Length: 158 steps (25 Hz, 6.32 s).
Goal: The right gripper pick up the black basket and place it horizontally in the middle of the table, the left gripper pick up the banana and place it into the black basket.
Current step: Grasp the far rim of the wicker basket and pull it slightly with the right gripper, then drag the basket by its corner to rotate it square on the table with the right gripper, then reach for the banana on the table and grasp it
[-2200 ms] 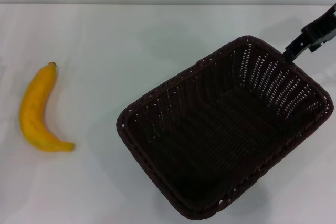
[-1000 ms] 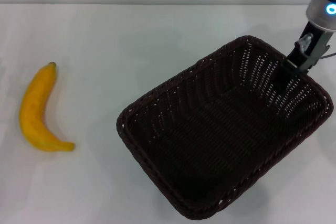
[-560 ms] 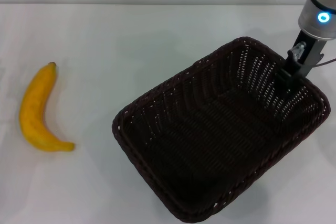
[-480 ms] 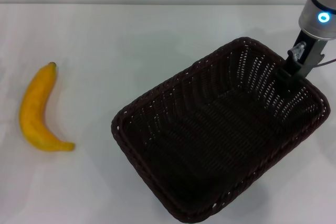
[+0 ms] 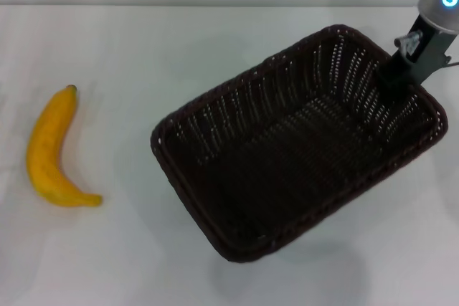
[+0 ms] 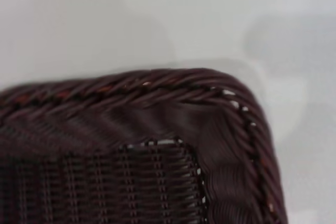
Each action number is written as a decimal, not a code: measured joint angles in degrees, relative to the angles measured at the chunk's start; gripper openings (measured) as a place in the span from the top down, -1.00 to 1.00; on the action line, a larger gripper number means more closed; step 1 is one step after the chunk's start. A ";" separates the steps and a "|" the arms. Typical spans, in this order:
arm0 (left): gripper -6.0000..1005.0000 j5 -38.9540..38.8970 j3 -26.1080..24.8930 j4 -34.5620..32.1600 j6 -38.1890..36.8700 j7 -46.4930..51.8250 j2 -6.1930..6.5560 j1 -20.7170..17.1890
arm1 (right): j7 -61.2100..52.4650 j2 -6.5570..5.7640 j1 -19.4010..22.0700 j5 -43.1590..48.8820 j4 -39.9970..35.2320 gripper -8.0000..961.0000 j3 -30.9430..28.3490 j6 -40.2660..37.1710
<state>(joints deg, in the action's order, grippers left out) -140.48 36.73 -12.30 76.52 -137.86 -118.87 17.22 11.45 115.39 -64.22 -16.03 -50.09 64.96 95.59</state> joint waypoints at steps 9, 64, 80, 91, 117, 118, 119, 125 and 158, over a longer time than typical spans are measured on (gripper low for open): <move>-0.70 -1.11 -0.35 -1.39 0.39 -4.68 0.10 0.16 | -12.52 0.18 3.98 -3.76 -5.48 0.66 -9.04 3.35; -0.69 3.09 0.11 -2.71 -5.48 -1.71 0.47 3.76 | 5.64 -0.41 23.06 -12.65 -33.34 -0.56 -10.45 -6.37; -0.68 12.11 0.25 -7.80 -6.18 13.97 0.14 1.58 | 92.56 -0.57 44.88 -83.77 0.74 -0.79 -26.93 -37.82; -0.68 16.70 0.16 -12.12 -5.64 16.60 0.39 1.57 | 128.65 -0.30 44.90 -102.01 27.04 -0.79 -35.25 -24.47; -0.67 83.34 -0.14 -48.79 18.36 105.38 13.61 9.54 | 141.92 -0.60 46.70 -107.99 38.70 -0.79 -36.05 -19.73; -0.67 86.14 -0.05 -49.14 20.14 107.65 14.42 10.78 | 141.92 -0.60 46.79 -107.93 38.47 -0.79 -36.05 -19.74; -0.67 89.47 0.08 -49.53 21.71 109.46 14.94 12.06 | 141.93 -0.61 46.86 -107.91 38.17 -0.79 -36.06 -19.75; -0.67 111.10 0.32 -49.59 26.08 112.68 13.95 18.33 | 141.96 -0.48 44.95 -107.70 37.66 -0.79 -35.30 -20.06; -0.66 128.46 4.03 -31.27 7.14 113.42 7.97 27.27 | 142.10 -0.16 43.03 -107.98 39.47 -0.79 -35.27 -20.73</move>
<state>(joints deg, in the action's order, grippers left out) -12.02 40.76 -43.57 83.66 -24.44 -110.90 44.49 153.54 115.23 -21.19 -124.01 -10.62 29.69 74.86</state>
